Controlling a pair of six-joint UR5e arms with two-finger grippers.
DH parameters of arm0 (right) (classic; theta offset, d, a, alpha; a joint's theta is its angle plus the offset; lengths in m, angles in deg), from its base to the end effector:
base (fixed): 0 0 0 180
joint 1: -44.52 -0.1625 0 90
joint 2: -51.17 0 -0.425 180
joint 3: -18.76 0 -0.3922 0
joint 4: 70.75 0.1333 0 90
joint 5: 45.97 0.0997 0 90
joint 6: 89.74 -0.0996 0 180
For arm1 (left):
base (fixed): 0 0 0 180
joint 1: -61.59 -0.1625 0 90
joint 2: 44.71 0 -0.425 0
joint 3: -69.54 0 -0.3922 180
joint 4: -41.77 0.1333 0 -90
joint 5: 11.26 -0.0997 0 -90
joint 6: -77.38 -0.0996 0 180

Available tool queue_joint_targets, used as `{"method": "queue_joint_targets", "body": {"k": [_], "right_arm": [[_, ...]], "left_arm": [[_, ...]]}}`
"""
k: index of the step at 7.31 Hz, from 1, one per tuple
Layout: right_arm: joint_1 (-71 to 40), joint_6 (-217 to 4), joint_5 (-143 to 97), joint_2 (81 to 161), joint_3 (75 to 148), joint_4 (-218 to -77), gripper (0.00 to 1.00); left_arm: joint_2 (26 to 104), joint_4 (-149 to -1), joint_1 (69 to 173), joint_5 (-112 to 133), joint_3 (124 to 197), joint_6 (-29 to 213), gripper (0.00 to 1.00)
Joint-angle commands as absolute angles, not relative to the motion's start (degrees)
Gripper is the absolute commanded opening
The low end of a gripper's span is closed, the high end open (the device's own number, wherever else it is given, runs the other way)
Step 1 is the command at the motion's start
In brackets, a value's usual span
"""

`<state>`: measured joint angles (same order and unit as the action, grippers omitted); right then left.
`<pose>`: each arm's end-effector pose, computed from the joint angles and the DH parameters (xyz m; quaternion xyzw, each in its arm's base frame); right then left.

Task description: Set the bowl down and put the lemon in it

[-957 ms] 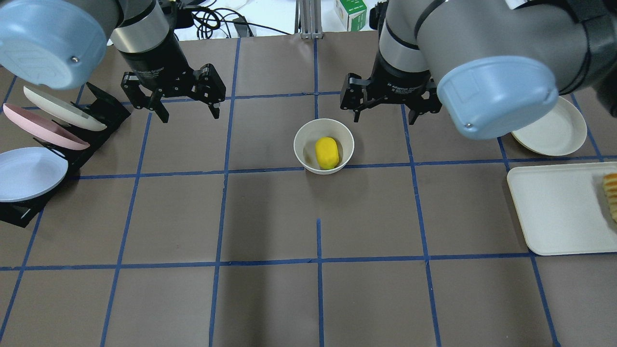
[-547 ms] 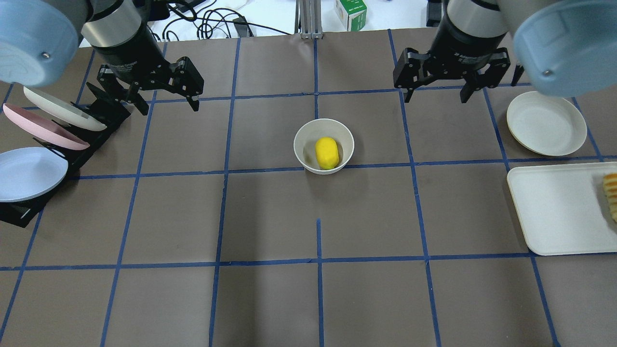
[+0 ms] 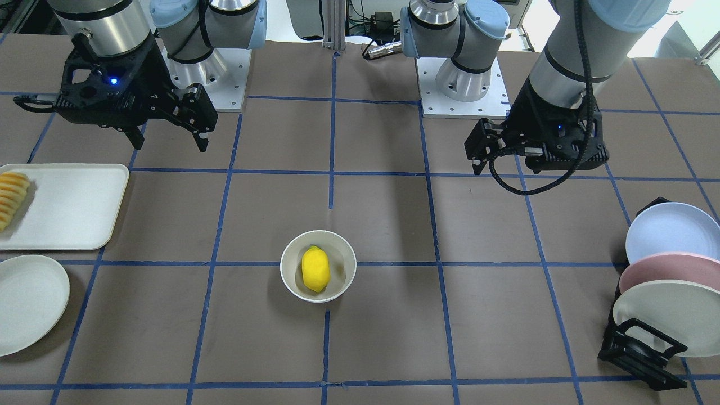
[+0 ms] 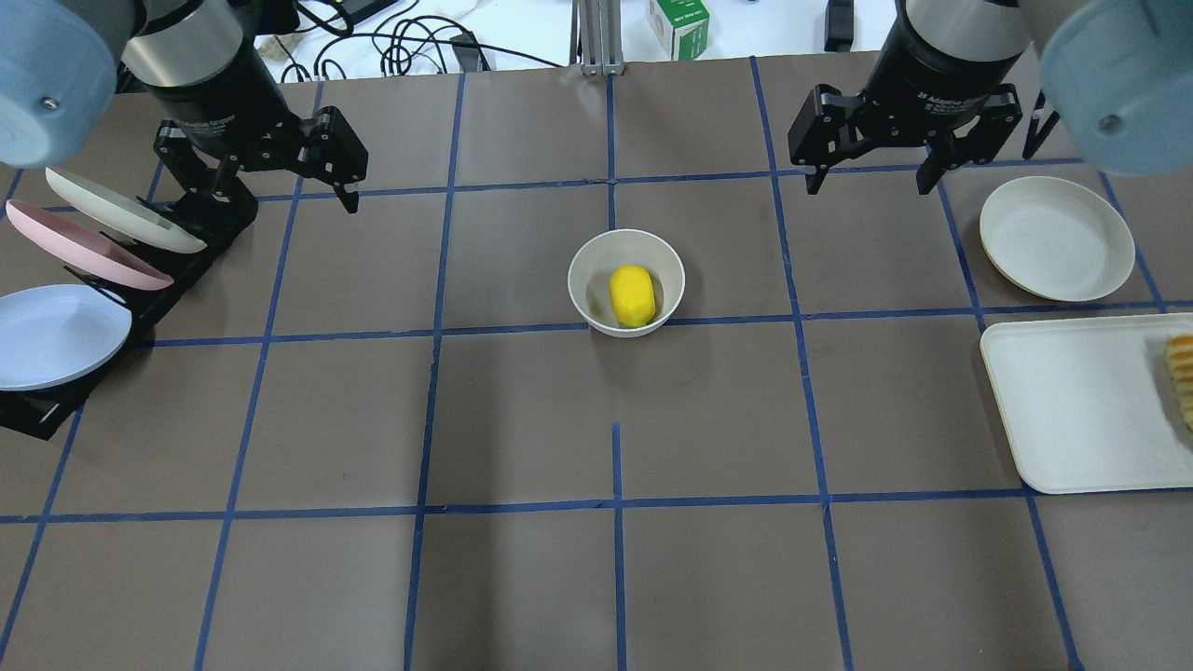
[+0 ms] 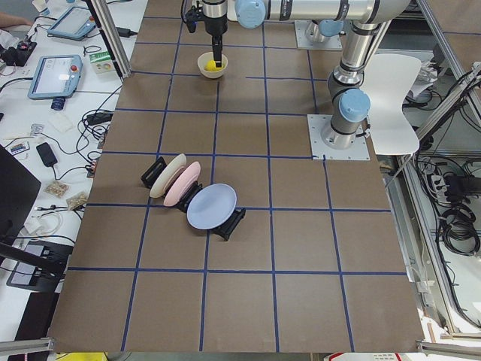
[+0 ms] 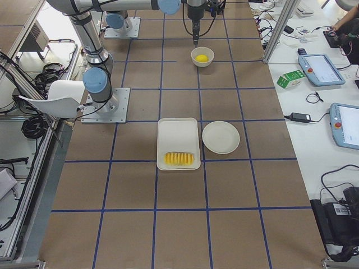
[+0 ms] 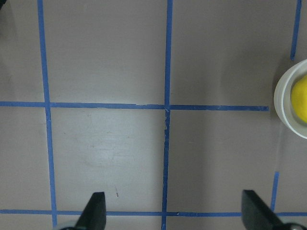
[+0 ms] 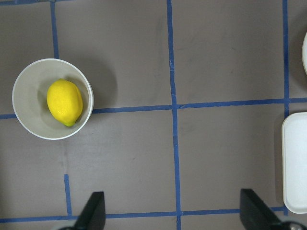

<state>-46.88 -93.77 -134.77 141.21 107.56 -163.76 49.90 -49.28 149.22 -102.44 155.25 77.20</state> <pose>0.1475 -0.4952 0.5041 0.0225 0.9990 -0.0365 0.0122 -0.1095 -0.5286 0.4820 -0.0190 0.9997 0.0122 0.0100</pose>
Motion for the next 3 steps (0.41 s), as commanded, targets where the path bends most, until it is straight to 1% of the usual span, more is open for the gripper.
{"method": "queue_joint_targets", "body": {"k": [1,3], "right_arm": [[-46.9,-94.0,-134.8,141.3,107.7,-163.7,1.0],[-47.0,-94.0,-134.8,141.3,107.7,-163.7,1.0]], "left_arm": [[49.8,-49.3,149.1,-102.7,155.7,77.1,1.0],[49.3,-49.3,149.1,-102.7,155.7,77.2,1.0]]}}
